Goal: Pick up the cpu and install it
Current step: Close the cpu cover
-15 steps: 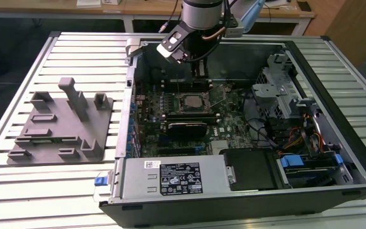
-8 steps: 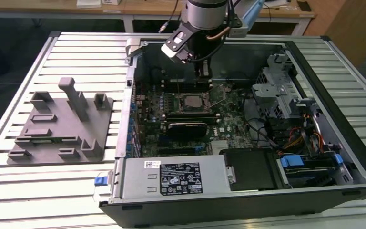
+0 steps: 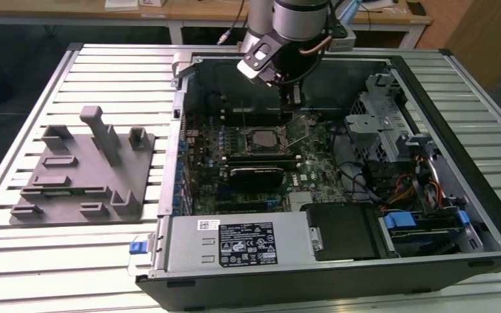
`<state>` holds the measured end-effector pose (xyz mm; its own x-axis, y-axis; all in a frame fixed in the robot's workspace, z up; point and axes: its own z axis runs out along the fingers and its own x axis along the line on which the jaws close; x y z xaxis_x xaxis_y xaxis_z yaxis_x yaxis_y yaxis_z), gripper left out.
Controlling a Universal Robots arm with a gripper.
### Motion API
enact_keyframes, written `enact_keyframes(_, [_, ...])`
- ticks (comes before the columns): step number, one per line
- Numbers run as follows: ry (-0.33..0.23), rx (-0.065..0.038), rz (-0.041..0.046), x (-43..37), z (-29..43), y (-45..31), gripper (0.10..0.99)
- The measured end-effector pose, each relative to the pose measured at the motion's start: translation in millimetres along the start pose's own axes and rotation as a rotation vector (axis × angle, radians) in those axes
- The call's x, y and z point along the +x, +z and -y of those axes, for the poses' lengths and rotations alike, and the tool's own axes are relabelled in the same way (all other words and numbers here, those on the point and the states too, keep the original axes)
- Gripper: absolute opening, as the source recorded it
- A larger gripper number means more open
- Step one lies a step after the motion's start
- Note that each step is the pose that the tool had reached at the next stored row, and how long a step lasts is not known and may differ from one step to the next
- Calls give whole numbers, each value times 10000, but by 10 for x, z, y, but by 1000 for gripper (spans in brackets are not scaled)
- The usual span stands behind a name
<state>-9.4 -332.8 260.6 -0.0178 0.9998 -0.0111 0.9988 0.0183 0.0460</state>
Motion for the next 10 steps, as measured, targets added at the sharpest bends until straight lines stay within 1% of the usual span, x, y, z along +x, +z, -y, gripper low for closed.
enact_keyframes(8, [1, 6, 0, -6, -351, 17, 106])
enact_keyframes(10, [-1, 8, 0, -7, -426, 20, 106])
